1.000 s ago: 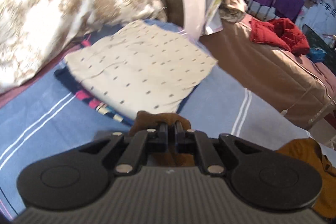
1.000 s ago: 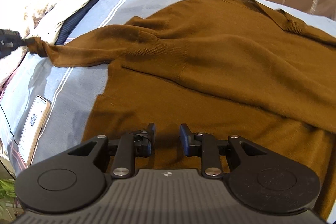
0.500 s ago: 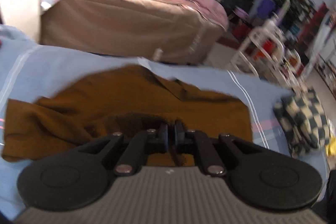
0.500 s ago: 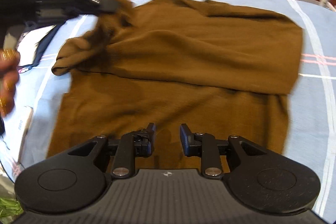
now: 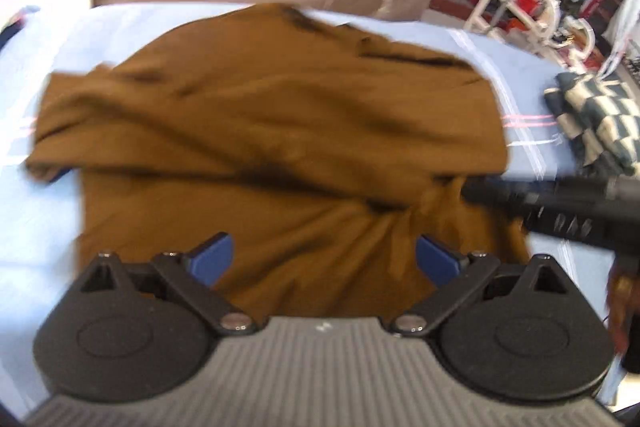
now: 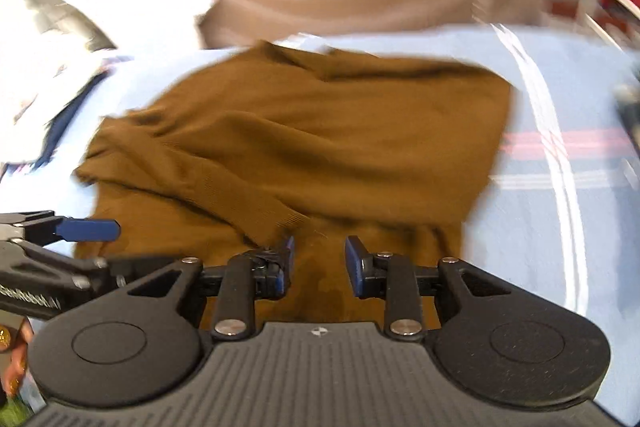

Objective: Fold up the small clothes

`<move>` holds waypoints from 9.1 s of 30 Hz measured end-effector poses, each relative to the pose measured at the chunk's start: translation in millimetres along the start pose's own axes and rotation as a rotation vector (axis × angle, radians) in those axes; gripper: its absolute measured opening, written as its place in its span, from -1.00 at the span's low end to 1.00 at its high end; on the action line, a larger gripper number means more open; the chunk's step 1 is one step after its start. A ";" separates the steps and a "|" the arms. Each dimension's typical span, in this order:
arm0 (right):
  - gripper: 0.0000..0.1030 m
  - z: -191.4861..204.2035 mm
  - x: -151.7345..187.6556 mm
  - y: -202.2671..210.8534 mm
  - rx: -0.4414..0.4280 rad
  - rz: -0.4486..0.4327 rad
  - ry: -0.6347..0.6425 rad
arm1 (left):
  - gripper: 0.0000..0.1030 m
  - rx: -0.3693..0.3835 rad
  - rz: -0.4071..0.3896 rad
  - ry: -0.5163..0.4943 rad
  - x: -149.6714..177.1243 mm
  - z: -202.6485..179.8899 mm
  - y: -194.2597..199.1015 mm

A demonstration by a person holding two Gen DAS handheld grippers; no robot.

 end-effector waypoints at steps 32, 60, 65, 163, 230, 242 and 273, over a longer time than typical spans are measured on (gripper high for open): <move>-0.77 -107.3 -52.9 -23.0 -0.275 0.215 -0.390 | 0.90 -0.020 0.079 0.065 10.3 53.8 -1.1; -0.88 -73.3 -60.7 -52.1 -0.345 0.031 -0.489 | 0.90 -0.118 0.027 0.050 -14.9 81.8 -4.7; -0.88 -108.8 -91.4 -28.0 -0.221 0.088 -0.350 | 0.90 -0.161 -0.026 0.060 -40.1 101.6 -4.0; 0.69 -68.3 -164.7 -103.4 0.228 -0.024 0.358 | 0.53 -0.046 -0.013 -0.218 -78.4 35.8 -75.2; -0.91 3.9 189.5 98.9 0.034 0.194 -0.170 | -0.88 -0.107 0.122 0.306 215.1 87.3 99.7; -0.93 -7.7 194.6 166.8 0.035 0.199 -0.220 | -0.88 -0.050 0.176 0.195 213.0 71.7 117.5; 0.16 -12.6 195.6 125.0 0.020 0.240 -0.254 | -0.73 0.016 0.242 0.292 247.0 114.7 109.4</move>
Point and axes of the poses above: each gripper's, at about its wrist camera, not at the fingertips, and y roughly against the way its jaws point, z to its left, x to its underside, the point moved 6 cm from there along -y, roughly the way its jaws point, and after that the axes turned 9 degrees about -x, right-handed, at the moved point
